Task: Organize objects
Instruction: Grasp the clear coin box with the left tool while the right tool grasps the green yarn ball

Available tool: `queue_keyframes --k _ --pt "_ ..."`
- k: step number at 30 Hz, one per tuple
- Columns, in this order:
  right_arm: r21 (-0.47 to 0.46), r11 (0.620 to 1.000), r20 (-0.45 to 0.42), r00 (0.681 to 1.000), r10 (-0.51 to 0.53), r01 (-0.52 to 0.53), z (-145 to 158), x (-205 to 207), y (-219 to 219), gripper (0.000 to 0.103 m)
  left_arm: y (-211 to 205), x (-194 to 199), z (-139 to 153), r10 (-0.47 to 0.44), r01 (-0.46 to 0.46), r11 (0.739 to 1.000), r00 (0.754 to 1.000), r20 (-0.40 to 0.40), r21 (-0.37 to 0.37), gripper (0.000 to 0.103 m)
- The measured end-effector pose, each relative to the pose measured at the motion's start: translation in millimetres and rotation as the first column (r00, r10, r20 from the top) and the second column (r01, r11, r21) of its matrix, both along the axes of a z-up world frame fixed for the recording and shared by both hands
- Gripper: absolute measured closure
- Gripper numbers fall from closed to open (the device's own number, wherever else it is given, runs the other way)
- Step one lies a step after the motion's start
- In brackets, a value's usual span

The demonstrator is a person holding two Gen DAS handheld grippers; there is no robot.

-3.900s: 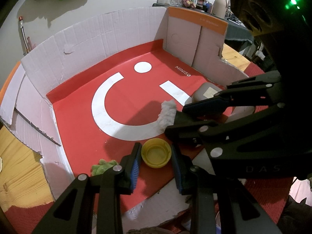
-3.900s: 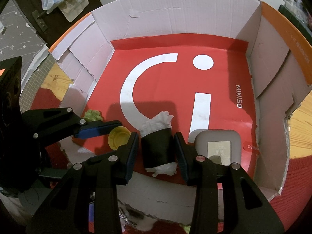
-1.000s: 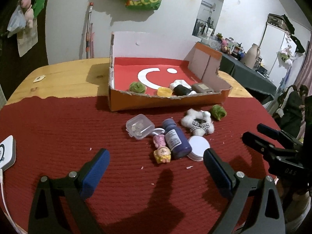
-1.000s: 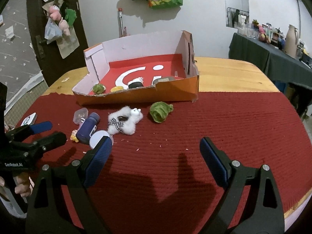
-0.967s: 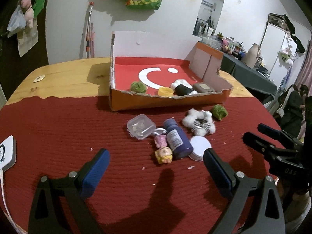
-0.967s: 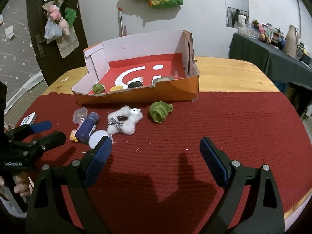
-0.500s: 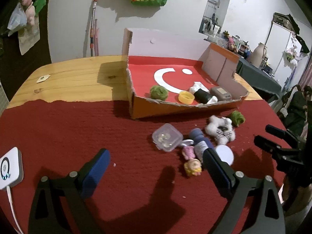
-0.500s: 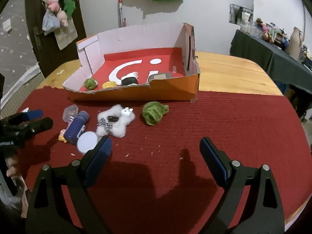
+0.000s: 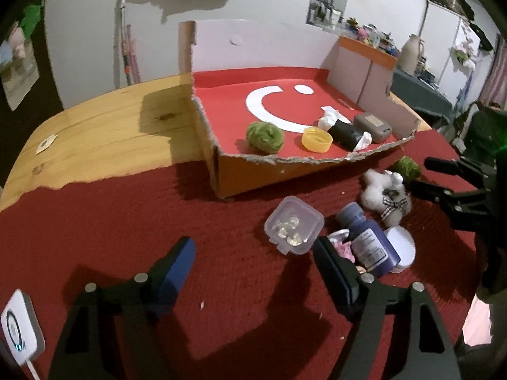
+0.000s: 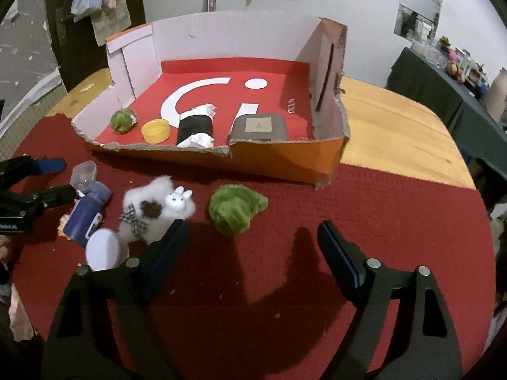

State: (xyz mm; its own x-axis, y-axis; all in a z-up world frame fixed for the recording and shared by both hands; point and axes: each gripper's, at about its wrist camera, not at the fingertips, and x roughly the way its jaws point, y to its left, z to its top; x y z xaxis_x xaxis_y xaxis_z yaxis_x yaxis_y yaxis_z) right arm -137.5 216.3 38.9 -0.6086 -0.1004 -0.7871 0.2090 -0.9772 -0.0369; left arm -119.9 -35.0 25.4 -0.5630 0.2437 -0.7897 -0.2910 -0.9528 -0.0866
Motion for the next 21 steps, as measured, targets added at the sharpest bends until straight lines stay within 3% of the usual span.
queue_keyframes --k 6,21 --pt "-0.002 1.000 0.022 1.000 0.016 -0.016 -6 -12 -3 0.037 11 -8 -1 -0.055 0.054 0.998 0.998 -0.018 -0.036 0.033" --pt "-0.030 0.999 0.013 0.999 0.039 -0.038 -8 -18 -9 0.051 21 -13 -1 -0.087 0.087 0.996 0.996 -0.035 -0.018 0.054"
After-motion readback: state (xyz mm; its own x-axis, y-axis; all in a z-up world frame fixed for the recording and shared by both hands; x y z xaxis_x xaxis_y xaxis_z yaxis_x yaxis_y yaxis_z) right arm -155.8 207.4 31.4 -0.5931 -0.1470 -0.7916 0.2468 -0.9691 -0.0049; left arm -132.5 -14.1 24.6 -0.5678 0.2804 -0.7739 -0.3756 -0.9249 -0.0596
